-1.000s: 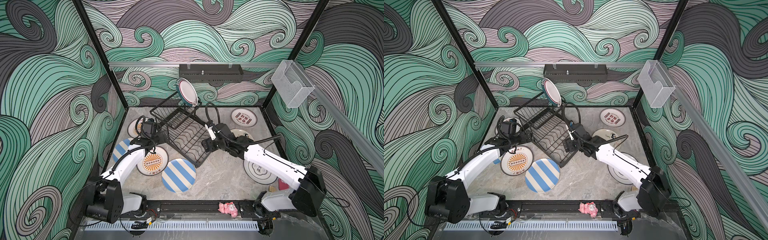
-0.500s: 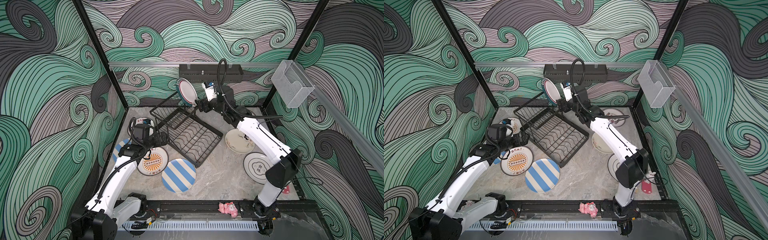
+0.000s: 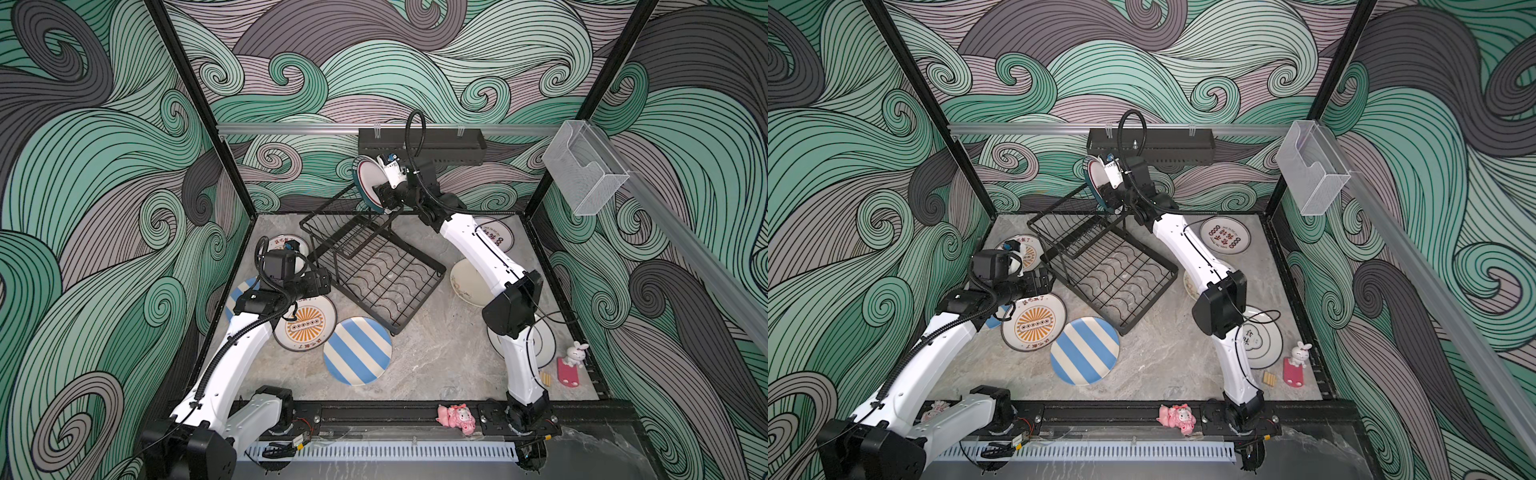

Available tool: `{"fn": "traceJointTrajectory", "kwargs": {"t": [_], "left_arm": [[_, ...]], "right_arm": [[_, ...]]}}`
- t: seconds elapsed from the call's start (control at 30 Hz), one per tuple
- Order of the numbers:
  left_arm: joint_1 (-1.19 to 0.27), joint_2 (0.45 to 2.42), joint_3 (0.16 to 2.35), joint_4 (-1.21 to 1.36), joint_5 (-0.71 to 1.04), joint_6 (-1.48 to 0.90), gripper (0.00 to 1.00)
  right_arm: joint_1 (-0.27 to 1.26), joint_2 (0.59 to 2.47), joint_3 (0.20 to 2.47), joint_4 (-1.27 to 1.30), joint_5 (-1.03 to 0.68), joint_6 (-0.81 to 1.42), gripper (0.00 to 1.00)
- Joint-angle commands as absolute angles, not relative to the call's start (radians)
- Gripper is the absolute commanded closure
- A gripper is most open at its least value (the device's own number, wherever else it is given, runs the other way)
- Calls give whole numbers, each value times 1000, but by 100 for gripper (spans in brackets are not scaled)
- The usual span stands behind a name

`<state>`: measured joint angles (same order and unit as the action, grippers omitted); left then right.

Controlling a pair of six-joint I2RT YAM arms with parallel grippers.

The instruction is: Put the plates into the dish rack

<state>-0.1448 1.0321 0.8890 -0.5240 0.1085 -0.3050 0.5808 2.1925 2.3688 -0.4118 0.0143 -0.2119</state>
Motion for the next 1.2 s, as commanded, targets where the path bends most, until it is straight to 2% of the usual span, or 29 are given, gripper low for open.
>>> {"fn": "traceJointTrajectory", "kwargs": {"t": [0.0, 0.27, 0.53, 0.67, 0.77, 0.93, 1.17], "left_arm": [[-132, 1026, 902, -540, 109, -287, 1], [-129, 1017, 900, -540, 112, -291, 1], [-128, 1009, 901, -587, 47, -347, 2], [-129, 996, 845, -548, 106, -391, 1], [-128, 995, 792, -516, 144, -451, 1], [-132, 1012, 724, -503, 210, -510, 1], [-193, 1039, 641, -483, 226, -542, 1]], "right_arm": [[568, 2217, 2425, -439, 49, -244, 31], [549, 2235, 2493, -500, 19, -239, 22], [549, 2074, 2401, -585, -99, -160, 14], [547, 1854, 2120, -518, -127, -67, 13], [547, 1651, 1817, -428, -107, 55, 12], [558, 1322, 1240, -271, -202, 414, 14], [715, 1054, 766, -306, -133, 690, 15]]}}
